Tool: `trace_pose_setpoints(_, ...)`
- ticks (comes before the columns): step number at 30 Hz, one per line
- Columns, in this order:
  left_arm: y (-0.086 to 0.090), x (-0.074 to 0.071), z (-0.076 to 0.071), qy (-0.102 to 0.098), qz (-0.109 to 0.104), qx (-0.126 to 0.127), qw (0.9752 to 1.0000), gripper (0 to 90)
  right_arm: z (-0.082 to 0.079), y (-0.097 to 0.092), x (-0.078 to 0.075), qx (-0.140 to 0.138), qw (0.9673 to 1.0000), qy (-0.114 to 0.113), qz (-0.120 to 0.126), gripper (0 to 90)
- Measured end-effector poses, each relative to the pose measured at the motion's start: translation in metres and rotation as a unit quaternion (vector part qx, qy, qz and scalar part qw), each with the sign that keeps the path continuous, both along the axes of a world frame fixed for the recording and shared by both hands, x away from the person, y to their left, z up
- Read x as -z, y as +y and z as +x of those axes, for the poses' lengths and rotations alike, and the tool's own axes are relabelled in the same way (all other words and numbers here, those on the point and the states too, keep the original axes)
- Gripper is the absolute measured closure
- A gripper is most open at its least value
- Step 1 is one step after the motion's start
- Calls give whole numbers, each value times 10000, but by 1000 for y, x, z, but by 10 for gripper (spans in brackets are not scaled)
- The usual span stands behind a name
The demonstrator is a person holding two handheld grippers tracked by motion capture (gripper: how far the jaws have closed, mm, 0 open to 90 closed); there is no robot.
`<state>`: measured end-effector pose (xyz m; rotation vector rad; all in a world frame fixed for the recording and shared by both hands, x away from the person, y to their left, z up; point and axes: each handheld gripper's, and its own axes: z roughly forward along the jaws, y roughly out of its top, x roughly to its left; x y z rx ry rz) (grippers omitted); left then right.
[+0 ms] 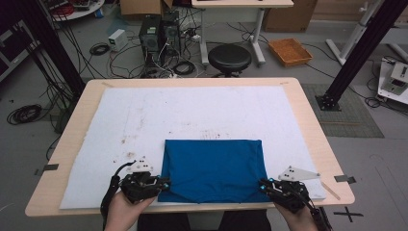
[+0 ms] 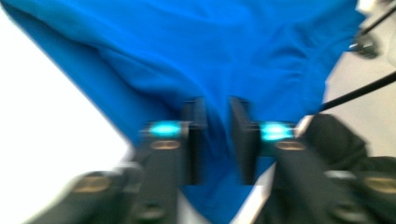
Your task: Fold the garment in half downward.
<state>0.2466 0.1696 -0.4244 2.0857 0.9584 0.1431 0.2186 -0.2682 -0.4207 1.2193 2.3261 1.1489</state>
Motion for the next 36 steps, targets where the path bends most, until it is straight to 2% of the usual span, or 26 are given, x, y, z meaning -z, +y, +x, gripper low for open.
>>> trace_pose_setpoints(2,2,-1,3,-143,58,-140,9998,556,3,-4,-1,102,9999,-53,21,671)
trace_pose_setpoints(5,5,-6,17,-465,134,-472,9977,481,15,-10,-6,357,9991,-248,16,646)
trace_pose_setpoints(8,4,-11,37,-656,84,-718,9952,456,39,-16,-11,650,9972,-351,59,613)
trace_pose_setpoints(12,1,-9,68,-751,94,-900,9931,457,74,-19,-14,920,9944,-471,216,587)
trace_pose_setpoints(13,0,-8,76,-758,154,-957,9924,457,83,-18,-13,999,9935,-501,222,579)
trace_pose_setpoints(15,-3,-5,91,-789,216,-1048,9911,456,100,-17,-10,1101,9925,-416,322,567)
trace_pose_setpoints(16,-3,-3,97,-801,277,-1103,9903,456,110,-15,-7,1179,9918,-394,286,551)
trace_pose_setpoints(19,-3,1,111,-851,237,-1305,9875,455,130,-10,1,1265,9915,-208,237,517)
trace_pose_setpoints(23,-3,11,125,-686,372,-1442,9865,454,148,-4,14,1403,9901,91,17,488)
trace_pose_setpoints(25,-3,16,129,-563,413,-1475,9866,458,153,-4,19,1389,9900,233,-50,515)
trace_pose_setpoints(26,-3,18,130,-478,479,-1422,9875,479,154,-4,21,1358,9904,261,-90,579)
trace_pose_setpoints(27,-3,19,130,-432,488,-1351,9887,543,155,-4,23,1275,9914,295,-82,643)
trace_pose_setpoints(28,-4,20,130,-433,522,-1282,9894,613,155,-4,24,1192,9924,284,-124,690)
trace_pose_setpoints(30,-6,21,126,-563,562,-1168,9900,713,154,-2,24,1077,9937,249,-173,778)
trace_pose_setpoints(32,-7,21,125,-536,535,-1092,9911,807,153,-1,24,1003,9946,214,-185,832)
trace_pose_setpoints(33,-7,21,124,-568,561,-1065,9911,842,153,-1,24,981,9947,221,-190,844)
trace_pose_setpoints(36,-8,20,124,-603,560,-1098,9905,857,154,-2,24,936,9953,156,-180,857)
